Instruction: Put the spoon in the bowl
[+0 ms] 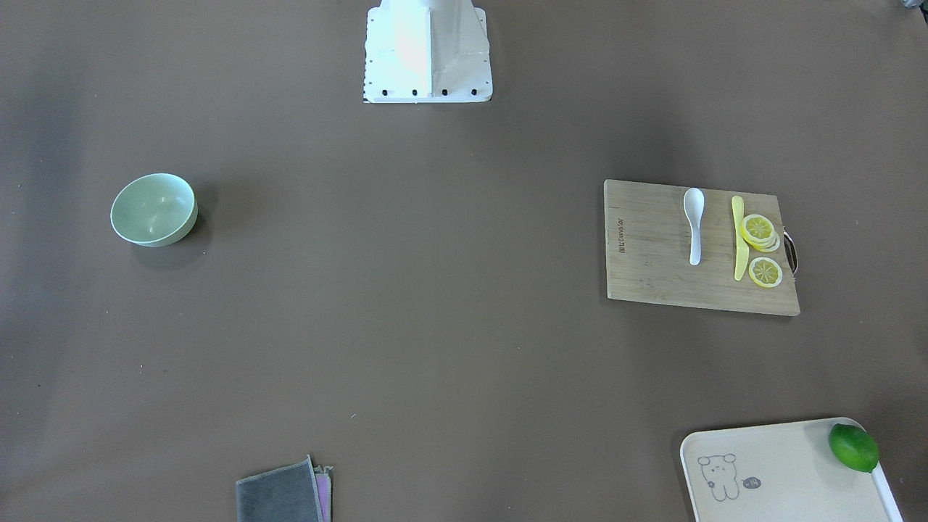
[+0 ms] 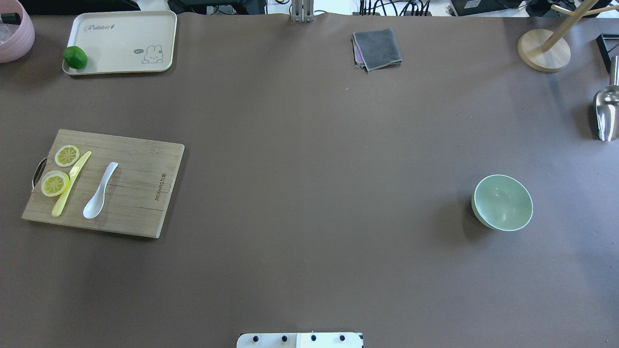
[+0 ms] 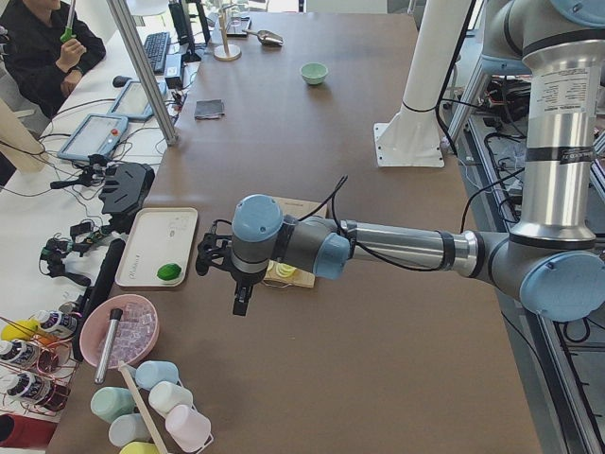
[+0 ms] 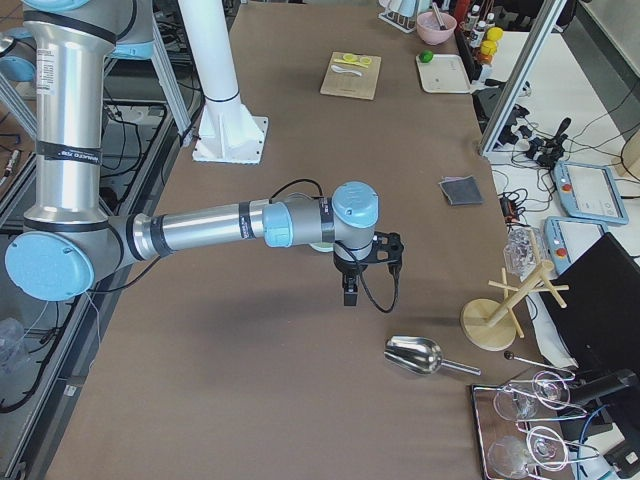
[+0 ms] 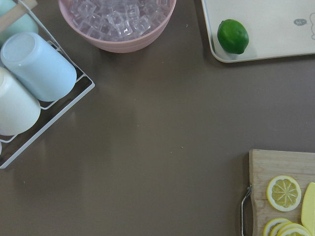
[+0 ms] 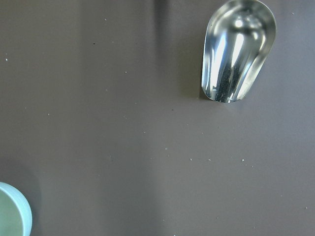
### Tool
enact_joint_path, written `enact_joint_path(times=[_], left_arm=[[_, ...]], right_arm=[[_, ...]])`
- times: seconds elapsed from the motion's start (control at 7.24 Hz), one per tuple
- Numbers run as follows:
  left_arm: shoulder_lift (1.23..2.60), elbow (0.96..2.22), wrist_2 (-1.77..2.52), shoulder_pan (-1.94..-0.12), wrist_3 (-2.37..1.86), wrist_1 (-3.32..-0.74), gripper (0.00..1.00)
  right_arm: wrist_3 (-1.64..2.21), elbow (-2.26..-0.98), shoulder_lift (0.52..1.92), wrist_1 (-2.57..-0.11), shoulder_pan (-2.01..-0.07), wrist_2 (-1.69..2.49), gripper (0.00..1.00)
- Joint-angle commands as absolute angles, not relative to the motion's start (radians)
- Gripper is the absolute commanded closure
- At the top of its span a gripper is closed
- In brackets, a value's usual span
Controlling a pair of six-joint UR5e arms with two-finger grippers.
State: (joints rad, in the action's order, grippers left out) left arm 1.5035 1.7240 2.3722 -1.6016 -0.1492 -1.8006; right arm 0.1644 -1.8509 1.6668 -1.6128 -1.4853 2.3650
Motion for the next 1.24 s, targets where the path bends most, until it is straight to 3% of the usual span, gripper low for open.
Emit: enact_joint_path(times=[0.0,1.11], left_arm=[[1.453,1.776,2.370,-1.606,-0.150,-1.795,0.02],[1.445,1.766,2.370,-1.603,-0.153,-1.793,0.02]], right_arm=[[0.170,-1.842,1.664,-1.611,-1.485,2.365,0.00],[0.172,-1.845,1.666,-1.608,-1.485,2.370,0.00]])
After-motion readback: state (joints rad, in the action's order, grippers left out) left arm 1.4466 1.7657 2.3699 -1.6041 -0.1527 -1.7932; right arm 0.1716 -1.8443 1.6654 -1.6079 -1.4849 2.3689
